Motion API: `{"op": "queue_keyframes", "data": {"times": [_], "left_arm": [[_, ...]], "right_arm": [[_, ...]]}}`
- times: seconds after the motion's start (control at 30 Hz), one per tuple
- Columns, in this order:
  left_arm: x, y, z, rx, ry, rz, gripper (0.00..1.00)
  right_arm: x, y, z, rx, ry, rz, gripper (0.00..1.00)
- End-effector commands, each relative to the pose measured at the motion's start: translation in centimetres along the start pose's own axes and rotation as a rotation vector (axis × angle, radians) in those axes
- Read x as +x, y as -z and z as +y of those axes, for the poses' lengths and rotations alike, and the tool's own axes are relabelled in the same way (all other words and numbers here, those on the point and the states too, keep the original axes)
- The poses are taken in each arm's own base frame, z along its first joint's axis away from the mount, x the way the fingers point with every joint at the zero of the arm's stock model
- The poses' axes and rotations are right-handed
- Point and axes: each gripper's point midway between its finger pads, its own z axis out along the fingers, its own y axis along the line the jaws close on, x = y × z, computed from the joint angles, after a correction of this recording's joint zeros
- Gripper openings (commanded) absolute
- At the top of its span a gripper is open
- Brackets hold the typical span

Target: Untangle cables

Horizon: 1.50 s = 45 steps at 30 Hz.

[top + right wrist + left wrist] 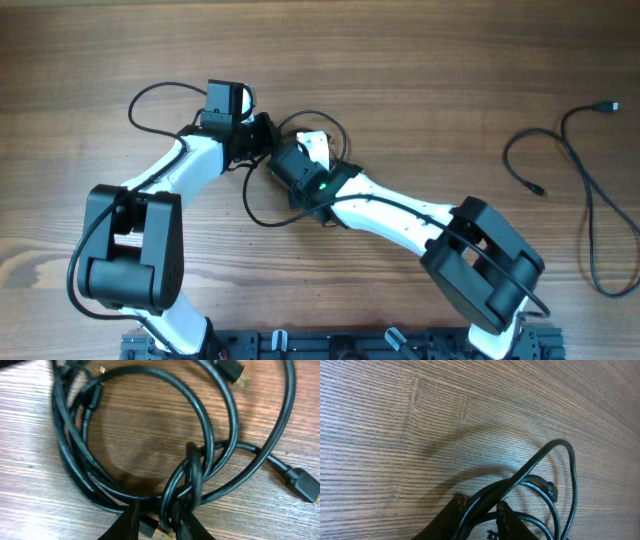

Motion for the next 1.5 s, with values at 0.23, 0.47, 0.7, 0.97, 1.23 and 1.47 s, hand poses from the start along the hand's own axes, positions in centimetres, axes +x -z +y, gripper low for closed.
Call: {"op": "queue_keyframes", "data": {"times": [0.23, 0.47, 0.7, 0.97, 1.23, 1.47], "left_arm": [[-0.1, -0.1, -0.2, 0.013, 0.003, 0.005, 0.27], [-0.1, -0.1, -0.2, 0.014, 0.003, 0.005, 0.34], [0.2, -0.1, -1.2, 0.069, 0.0, 0.029, 0.52], [0.3, -0.1, -1.2, 0.068, 0.0, 0.03, 0.56], [0.2, -0.1, -1.2, 0.068, 0.0, 0.029, 0.53], [0.0, -0.1, -0.8, 0.047, 0.0, 0.014, 0.04]], "right_arm": [[0.4, -2.2, -2.8, 0.088, -0.072, 0.029, 0.17], [-0.3, -1.4, -2.4, 0.014, -0.086, 0.055, 0.04], [-0.9, -0.3, -0.5, -0.3, -0.055, 0.186, 0.04], [-3.4, 1.1, 1.2, -0.582, -0.077, 0.192, 0.04], [-6.2, 3.1, 2.4, -0.788, -0.115, 0.15, 0.04], [-8.7, 7.2, 4.5, -1.075, -0.056, 0.088, 0.04]]}}
